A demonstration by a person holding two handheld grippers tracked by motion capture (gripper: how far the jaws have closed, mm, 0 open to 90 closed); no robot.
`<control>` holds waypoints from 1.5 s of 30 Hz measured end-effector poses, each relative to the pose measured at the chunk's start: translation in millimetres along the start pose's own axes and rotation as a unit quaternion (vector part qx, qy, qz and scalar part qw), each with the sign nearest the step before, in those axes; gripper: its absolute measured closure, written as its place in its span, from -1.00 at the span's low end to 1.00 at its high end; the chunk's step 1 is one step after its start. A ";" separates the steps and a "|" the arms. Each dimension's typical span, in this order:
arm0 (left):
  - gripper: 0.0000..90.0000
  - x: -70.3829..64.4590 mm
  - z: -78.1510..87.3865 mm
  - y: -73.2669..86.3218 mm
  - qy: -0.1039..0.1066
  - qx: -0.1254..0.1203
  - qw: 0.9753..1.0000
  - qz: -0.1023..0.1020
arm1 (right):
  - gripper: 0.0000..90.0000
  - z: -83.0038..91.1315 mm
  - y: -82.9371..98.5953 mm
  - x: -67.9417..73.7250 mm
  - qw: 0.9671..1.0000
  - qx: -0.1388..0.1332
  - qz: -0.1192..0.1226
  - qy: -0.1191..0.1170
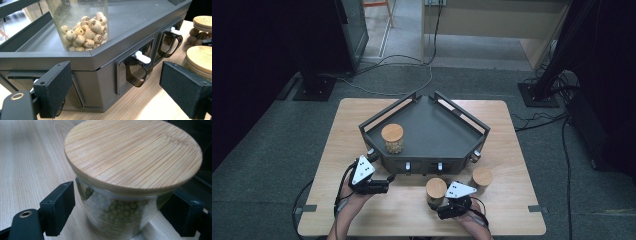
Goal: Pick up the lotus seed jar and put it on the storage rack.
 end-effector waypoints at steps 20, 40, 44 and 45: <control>-0.76 -0.3 6.6 10.8 -0.010 -0.004 1.000 0.006 | -0.62 -0.3 -0.2 1.6 1.000 0.001 0.004 0.005; -0.76 -4.6 7.4 26.6 -0.005 -0.009 1.000 0.019 | -0.62 -0.3 -0.7 1.7 1.000 0.004 0.007 0.005; -0.76 -4.8 7.2 28.1 -0.004 -0.010 1.000 0.020 | -0.62 -0.3 -0.5 1.2 1.000 0.003 0.003 0.005; -0.76 -4.9 7.5 28.7 -0.004 -0.012 1.000 0.022 | -0.62 -0.1 -0.3 1.4 1.000 0.002 0.002 0.005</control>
Point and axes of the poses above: each handheld gripper's, and its own axes: z roughly backward along the jaws, y roughly out of its underside, x roughly to its left, the point moved 8 cm from there along -z, roughly forward along the jaws, and after that the axes turned 9 degrees about -x, right-handed, at the moved point
